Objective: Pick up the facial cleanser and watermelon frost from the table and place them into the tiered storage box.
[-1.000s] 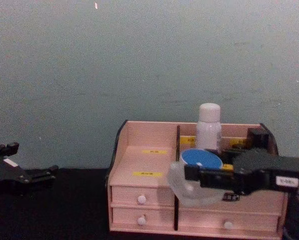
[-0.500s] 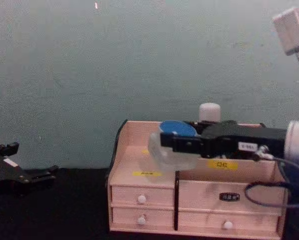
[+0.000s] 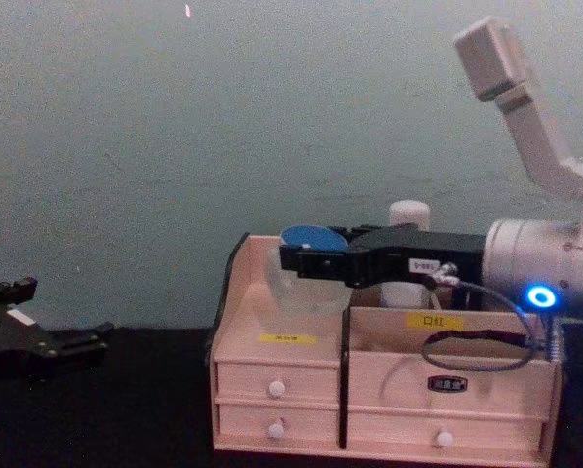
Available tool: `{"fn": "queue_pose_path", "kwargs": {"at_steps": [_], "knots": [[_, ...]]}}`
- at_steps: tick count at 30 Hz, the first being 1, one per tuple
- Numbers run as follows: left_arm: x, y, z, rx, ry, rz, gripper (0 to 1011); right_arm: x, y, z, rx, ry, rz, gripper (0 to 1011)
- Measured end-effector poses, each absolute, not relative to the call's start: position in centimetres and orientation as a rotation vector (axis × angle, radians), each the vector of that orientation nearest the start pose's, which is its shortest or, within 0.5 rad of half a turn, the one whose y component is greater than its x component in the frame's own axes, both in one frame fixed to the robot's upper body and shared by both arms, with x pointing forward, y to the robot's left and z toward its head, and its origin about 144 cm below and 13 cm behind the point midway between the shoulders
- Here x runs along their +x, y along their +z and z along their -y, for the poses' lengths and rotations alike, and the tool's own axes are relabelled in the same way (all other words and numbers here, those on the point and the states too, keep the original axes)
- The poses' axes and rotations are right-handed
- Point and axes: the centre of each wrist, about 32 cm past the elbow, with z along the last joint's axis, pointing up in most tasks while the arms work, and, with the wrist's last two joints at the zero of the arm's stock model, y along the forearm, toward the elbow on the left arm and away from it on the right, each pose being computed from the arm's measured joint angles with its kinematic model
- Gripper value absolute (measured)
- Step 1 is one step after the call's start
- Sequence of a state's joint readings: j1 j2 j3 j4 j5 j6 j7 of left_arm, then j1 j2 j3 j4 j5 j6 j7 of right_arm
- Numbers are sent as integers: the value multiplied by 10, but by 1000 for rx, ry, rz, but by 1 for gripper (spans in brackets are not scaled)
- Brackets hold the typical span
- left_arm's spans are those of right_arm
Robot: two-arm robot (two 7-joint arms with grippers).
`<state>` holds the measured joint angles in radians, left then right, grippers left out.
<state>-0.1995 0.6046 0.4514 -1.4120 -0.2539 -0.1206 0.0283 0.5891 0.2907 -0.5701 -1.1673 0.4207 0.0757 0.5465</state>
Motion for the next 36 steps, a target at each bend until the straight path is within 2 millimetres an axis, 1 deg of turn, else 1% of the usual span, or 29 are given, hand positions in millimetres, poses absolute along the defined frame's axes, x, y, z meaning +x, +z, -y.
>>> {"fn": "queue_pose_path", "kwargs": {"at_steps": [9, 16, 25, 36], "knots": [[489, 1140, -310, 304, 1248, 285, 1001, 605, 1202, 177, -165, -698, -25, 712], [489, 1140, -310, 305, 1248, 285, 1001, 616, 1200, 169, -184, -729, -54, 712], [489, 1140, -310, 304, 1248, 285, 1001, 623, 1197, 165, -200, -746, -80, 712], [489, 1140, -310, 304, 1248, 285, 1001, 624, 1197, 165, -202, -749, -82, 712]]}}
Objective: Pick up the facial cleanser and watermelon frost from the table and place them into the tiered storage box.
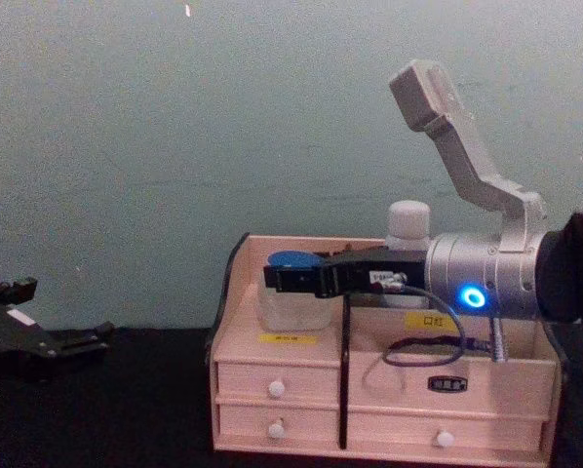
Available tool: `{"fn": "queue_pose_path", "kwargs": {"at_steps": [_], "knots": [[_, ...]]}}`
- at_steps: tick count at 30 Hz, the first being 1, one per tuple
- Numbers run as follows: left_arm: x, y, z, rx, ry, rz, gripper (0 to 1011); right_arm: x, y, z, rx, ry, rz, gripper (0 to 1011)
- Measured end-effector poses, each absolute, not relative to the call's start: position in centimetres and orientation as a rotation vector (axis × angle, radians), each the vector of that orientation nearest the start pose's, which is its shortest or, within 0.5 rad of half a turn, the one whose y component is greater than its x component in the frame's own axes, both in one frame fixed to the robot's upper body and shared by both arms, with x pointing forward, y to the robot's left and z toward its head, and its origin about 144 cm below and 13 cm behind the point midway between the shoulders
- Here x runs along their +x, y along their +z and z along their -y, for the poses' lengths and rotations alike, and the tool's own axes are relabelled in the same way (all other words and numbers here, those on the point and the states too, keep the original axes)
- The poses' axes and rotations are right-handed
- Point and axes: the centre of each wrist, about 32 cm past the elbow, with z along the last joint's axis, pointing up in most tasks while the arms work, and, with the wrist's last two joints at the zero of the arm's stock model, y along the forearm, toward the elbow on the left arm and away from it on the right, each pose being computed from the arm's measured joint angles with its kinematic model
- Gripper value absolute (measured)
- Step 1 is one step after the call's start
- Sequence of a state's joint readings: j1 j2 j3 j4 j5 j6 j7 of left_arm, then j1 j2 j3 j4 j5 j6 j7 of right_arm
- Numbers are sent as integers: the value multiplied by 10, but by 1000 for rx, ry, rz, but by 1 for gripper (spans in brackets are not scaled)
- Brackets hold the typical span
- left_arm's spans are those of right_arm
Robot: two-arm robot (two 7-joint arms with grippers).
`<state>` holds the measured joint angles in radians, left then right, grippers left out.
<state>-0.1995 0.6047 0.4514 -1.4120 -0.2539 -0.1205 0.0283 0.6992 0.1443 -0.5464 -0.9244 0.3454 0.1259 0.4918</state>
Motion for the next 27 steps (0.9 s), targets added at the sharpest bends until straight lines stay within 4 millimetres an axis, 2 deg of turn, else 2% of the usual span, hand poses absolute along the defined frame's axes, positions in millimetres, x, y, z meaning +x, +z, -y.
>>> {"fn": "queue_pose_path", "kwargs": {"at_steps": [10, 21, 27], "knots": [[489, 1140, -310, 305, 1248, 285, 1001, 624, 1197, 164, -201, -747, -81, 715], [489, 1140, -310, 304, 1248, 285, 1001, 623, 1197, 164, -200, -746, -81, 995], [489, 1140, -310, 304, 1248, 285, 1001, 623, 1197, 165, -200, -746, -80, 1003]]}}
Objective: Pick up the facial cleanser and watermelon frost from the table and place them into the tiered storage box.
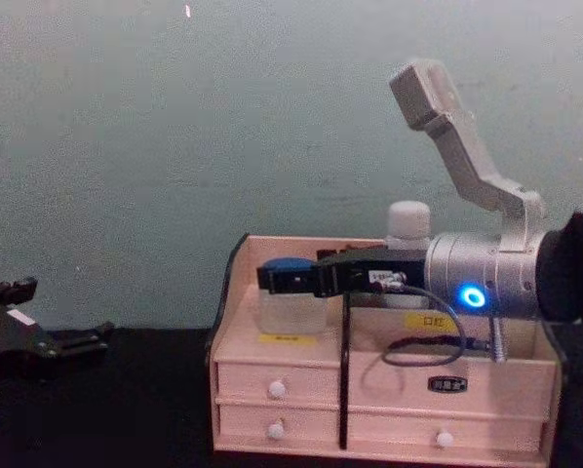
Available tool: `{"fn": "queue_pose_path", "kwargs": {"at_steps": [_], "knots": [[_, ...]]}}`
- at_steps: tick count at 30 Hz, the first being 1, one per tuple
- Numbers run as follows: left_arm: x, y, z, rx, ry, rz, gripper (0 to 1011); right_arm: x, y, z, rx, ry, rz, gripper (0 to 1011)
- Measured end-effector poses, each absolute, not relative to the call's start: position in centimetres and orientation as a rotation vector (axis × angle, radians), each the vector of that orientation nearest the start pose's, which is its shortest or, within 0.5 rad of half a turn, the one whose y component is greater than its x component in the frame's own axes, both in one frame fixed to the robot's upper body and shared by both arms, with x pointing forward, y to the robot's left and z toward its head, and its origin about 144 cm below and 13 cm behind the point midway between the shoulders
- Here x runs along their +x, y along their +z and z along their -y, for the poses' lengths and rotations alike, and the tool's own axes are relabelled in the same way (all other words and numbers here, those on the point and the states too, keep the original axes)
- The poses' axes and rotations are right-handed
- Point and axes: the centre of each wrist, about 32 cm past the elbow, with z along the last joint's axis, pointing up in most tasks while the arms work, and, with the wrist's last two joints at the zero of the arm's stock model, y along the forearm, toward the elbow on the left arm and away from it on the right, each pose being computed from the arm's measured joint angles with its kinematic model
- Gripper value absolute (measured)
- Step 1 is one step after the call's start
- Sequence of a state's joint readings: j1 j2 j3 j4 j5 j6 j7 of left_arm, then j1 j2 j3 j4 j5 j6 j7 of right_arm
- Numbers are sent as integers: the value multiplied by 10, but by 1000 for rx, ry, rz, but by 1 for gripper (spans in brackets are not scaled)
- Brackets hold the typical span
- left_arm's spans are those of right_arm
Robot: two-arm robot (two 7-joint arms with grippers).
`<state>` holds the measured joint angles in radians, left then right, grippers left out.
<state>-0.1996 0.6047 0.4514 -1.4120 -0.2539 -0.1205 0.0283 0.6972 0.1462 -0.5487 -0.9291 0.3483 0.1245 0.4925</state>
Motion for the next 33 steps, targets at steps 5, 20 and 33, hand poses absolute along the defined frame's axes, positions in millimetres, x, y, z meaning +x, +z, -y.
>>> {"fn": "queue_pose_path", "kwargs": {"at_steps": [5, 20, 33], "knots": [[489, 1140, -310, 304, 1248, 285, 1001, 620, 1200, 164, -184, -747, -53, 1003], [489, 1140, -310, 304, 1248, 285, 1001, 562, 1210, 215, -118, -672, 17, 1003], [489, 1140, -310, 304, 1248, 285, 1001, 495, 1209, 286, -167, -705, 51, 1002]]}}
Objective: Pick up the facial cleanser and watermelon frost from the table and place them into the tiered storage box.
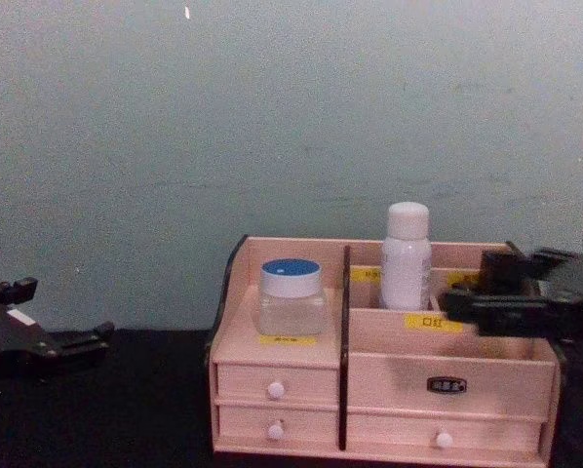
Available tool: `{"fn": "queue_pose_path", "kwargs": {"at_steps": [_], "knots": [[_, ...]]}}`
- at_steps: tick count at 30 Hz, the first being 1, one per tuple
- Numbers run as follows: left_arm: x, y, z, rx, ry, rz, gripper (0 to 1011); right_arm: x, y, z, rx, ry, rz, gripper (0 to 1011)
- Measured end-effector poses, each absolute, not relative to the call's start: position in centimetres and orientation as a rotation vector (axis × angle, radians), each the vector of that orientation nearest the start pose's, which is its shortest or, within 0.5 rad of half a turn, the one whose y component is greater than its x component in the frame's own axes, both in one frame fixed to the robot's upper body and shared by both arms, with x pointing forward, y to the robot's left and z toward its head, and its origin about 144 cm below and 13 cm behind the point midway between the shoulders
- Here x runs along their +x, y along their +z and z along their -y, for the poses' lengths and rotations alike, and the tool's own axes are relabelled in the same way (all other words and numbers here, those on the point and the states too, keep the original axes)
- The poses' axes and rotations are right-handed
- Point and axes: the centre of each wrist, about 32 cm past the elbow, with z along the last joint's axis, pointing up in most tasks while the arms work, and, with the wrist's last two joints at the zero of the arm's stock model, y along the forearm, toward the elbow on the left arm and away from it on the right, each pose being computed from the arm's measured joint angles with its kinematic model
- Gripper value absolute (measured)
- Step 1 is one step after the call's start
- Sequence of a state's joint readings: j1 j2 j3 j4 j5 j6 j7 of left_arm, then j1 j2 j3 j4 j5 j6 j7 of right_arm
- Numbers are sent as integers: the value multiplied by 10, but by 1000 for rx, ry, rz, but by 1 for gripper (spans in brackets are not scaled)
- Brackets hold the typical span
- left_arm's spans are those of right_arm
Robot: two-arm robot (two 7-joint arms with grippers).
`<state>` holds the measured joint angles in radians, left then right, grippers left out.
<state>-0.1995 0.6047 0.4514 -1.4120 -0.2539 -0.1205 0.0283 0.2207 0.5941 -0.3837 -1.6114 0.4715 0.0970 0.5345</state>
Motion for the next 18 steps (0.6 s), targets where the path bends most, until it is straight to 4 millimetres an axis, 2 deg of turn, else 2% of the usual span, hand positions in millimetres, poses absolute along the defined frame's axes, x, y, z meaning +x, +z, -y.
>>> {"fn": "queue_pose_path", "kwargs": {"at_steps": [4, 8, 11, 15, 18], "knots": [[489, 1140, -310, 304, 1248, 285, 1001, 486, 1206, 301, -190, -839, 62, 1002], [489, 1140, -310, 305, 1248, 285, 1001, 483, 1202, 311, -199, -1076, 97, 1003], [489, 1140, -310, 304, 1248, 285, 1001, 486, 1197, 311, -194, -1257, 125, 1002], [489, 1140, -310, 304, 1248, 285, 1001, 490, 1190, 307, -200, -1388, 148, 1003], [489, 1140, -310, 304, 1248, 285, 1001, 497, 1176, 298, -239, -1503, 171, 1002]]}}
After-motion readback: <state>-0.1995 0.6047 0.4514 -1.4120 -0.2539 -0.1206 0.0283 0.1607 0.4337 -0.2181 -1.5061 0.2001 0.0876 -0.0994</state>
